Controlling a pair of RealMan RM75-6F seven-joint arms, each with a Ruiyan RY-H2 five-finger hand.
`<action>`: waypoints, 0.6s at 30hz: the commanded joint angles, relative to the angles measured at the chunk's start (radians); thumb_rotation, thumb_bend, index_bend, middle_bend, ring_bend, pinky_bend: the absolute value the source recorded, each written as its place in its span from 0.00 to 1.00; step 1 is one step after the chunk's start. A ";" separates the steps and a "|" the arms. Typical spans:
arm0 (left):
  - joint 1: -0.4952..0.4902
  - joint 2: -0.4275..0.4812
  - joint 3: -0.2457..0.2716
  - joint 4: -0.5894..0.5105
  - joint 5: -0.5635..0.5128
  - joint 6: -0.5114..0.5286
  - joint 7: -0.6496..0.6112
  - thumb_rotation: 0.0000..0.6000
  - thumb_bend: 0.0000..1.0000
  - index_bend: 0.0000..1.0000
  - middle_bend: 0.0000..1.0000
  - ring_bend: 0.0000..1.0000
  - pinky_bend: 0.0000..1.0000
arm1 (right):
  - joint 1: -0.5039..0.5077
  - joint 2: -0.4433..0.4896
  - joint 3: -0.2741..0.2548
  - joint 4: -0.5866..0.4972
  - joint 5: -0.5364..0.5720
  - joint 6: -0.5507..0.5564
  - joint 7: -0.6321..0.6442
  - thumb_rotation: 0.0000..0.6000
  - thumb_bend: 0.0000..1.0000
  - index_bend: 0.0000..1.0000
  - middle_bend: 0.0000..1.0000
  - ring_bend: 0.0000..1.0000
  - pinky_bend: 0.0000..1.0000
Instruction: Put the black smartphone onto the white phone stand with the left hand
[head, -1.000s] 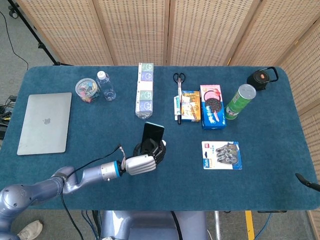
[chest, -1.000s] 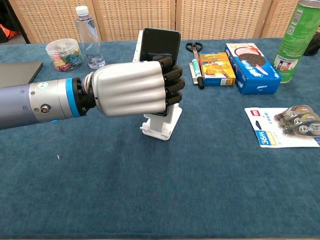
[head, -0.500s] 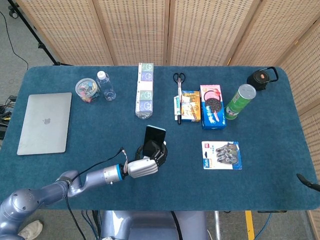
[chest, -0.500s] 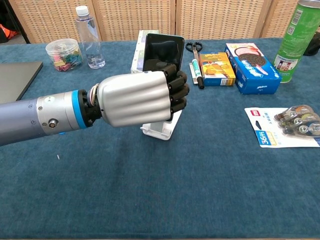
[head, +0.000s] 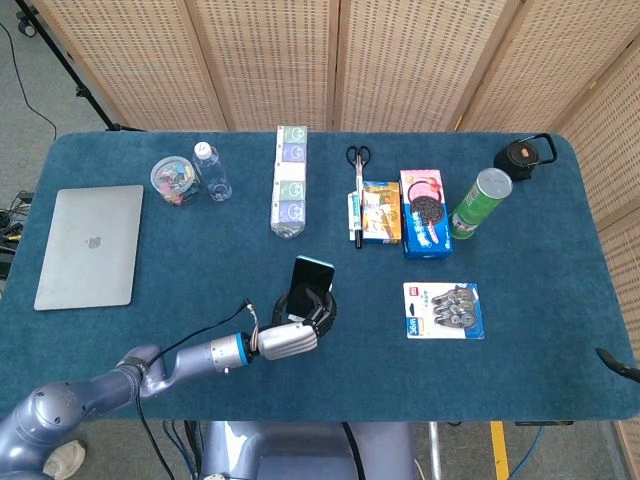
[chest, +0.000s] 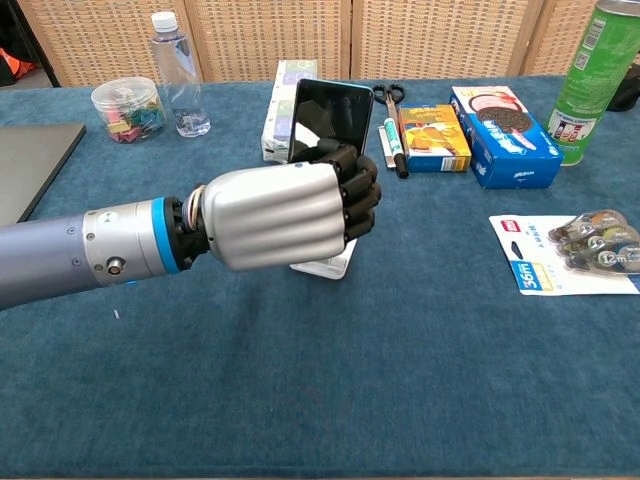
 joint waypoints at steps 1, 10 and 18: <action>0.010 -0.011 0.000 0.016 -0.003 0.008 0.013 1.00 0.07 0.68 0.49 0.44 0.48 | 0.000 0.002 -0.002 0.001 0.001 -0.005 0.008 1.00 0.00 0.00 0.00 0.00 0.00; 0.032 -0.059 0.015 0.073 -0.007 0.027 -0.009 1.00 0.07 0.67 0.48 0.44 0.48 | -0.004 0.009 -0.004 -0.007 -0.005 0.001 0.016 1.00 0.00 0.00 0.00 0.00 0.00; 0.040 -0.074 0.014 0.091 -0.021 0.023 -0.011 1.00 0.02 0.47 0.37 0.44 0.48 | -0.008 0.013 -0.005 -0.006 -0.007 0.007 0.025 1.00 0.00 0.00 0.00 0.00 0.00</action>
